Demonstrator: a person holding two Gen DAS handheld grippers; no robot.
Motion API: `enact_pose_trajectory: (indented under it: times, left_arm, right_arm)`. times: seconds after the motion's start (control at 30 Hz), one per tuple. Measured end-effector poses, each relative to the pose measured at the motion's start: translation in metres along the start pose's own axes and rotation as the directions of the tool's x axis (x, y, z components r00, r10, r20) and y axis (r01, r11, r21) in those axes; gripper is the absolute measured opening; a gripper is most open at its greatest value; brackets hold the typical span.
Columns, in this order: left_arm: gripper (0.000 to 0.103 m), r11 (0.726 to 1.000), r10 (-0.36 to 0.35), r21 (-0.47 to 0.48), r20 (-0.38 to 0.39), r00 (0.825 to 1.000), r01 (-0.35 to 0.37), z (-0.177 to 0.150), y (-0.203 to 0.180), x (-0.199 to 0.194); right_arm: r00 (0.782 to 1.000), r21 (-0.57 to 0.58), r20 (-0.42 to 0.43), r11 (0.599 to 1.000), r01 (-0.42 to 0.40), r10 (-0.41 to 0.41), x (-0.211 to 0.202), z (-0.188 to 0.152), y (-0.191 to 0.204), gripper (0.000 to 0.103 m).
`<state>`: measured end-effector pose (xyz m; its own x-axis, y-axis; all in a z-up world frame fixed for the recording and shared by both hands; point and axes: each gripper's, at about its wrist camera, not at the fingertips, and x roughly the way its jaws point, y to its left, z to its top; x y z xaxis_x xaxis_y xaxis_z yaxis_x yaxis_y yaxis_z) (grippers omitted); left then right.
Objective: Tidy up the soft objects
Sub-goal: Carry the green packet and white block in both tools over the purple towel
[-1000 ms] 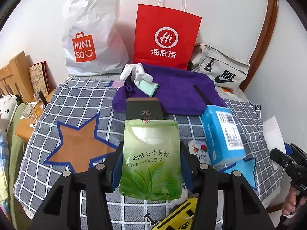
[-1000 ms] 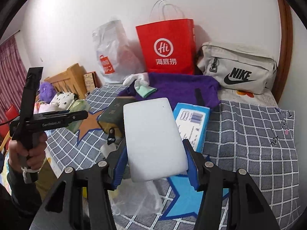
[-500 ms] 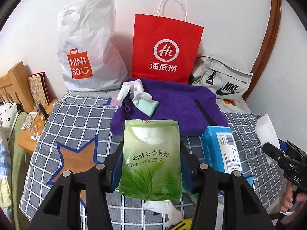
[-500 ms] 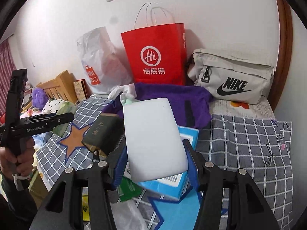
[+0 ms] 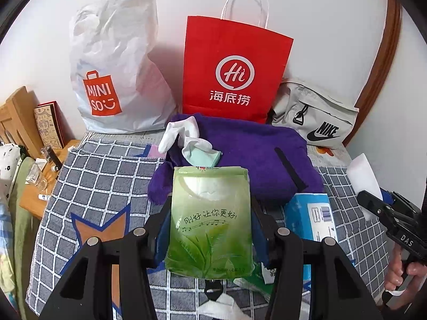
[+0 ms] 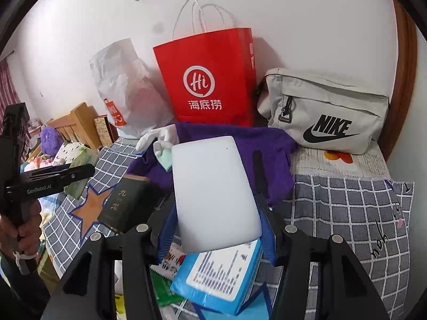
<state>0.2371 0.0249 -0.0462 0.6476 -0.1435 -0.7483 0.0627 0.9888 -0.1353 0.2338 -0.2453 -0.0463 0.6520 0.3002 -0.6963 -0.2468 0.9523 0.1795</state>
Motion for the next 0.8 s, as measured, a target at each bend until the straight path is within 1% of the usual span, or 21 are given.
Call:
enact_pose_trajectory:
  times: [0.3, 0.43, 0.53, 0.67, 0.8]
  left_arm:
    - [0.05, 1.0, -0.003, -0.009, -0.031, 1.0, 0.003, 0.017, 0.005, 0.03]
    - [0.05, 1.0, -0.021, -0.019, -0.048, 0.999, 0.02, 0.025, 0.007, 0.047]
    - [0.05, 1.0, -0.025, -0.02, -0.061, 0.998, 0.024, 0.034, 0.007, 0.061]
    - [0.05, 1.0, -0.025, -0.01, -0.074, 0.997, 0.024, 0.047, 0.006, 0.079]
    - [0.05, 0.999, -0.033, -0.006, -0.085, 0.996, 0.032, 0.059, 0.003, 0.099]
  right_arm:
    - [1.0, 0.006, -0.019, 1.0, 0.009, -0.009, 0.032, 0.021, -0.013, 0.054]
    - [1.0, 0.004, -0.029, 1.0, 0.0, 0.0, 0.05, 0.032, -0.016, 0.054]
    - [1.0, 0.004, -0.029, 1.0, -0.013, 0.013, 0.063, 0.044, -0.018, 0.054]
    - [1.0, 0.003, -0.023, 1.0, 0.002, -0.002, 0.077, 0.062, -0.02, 0.054]
    - [1.0, 0.008, -0.007, 1.0, -0.001, 0.001, 0.088, 0.074, -0.025, 0.054]
